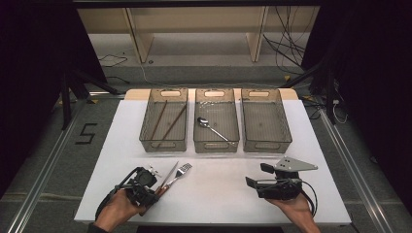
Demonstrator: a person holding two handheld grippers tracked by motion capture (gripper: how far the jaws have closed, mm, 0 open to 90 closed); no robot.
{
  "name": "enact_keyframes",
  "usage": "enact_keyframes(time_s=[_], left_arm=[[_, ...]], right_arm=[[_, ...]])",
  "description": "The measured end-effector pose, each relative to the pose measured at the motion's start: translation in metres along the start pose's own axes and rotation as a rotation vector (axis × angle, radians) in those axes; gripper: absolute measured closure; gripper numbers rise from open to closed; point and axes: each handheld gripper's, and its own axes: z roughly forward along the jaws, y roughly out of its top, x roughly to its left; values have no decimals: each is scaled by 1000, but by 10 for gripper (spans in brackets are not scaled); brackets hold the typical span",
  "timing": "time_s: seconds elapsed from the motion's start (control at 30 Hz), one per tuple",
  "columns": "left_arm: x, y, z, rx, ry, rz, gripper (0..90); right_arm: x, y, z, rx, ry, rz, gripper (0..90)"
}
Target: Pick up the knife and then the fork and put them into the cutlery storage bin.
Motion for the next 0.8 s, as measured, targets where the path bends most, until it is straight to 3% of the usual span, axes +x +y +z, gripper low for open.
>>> enact_keyframes(time_s=[0.2, 0.43, 0.8], left_arm=[[2, 0, -6, -13, 3, -3, 793], [7, -2, -5, -16, 10, -3, 800], [9, -2, -18, -112, 10, -4, 801]], right_arm=[[0, 0, 0, 0, -1, 0, 247], [0, 0, 0, -1, 0, 0, 249], [0, 0, -1, -8, -3, 0, 251]])
